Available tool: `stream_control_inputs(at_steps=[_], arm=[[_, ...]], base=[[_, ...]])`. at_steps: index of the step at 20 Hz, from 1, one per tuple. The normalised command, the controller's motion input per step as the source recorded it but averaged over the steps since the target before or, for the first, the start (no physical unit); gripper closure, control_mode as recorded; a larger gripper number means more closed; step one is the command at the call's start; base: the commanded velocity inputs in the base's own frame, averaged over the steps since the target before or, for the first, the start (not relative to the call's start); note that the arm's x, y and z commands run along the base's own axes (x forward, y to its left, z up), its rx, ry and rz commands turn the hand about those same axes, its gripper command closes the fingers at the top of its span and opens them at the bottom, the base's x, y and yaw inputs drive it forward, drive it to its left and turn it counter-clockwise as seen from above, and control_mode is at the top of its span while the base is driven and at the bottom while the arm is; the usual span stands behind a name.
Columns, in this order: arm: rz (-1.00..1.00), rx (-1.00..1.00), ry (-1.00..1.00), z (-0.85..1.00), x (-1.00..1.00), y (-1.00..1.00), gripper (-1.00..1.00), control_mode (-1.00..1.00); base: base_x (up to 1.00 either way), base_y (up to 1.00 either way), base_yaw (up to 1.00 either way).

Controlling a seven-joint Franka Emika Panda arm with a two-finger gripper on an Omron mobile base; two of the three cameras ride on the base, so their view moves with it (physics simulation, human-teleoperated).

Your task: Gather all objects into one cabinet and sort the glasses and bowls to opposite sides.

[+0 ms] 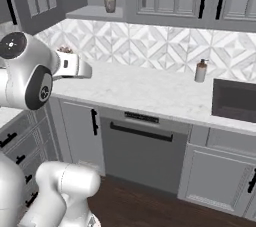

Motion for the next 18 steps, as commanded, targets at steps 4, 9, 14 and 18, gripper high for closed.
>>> stream_control_inputs(at_steps=[4,9,14,18], arm=[[0.0,0.0,0.0,0.0,0.0,0.0,-1.0,1.0],[0.0,0.0,0.0,0.0,0.0,0.0,-1.0,1.0],[0.0,0.0,0.0,0.0,0.0,0.0,-1.0,1.0],[0.0,0.0,0.0,0.0,0.0,0.0,-1.0,1.0]], base=[[1.0,0.45,-0.04],[1.0,0.28,-0.03],[0.89,0.04,-0.05],[0.31,0.0,-0.03]])
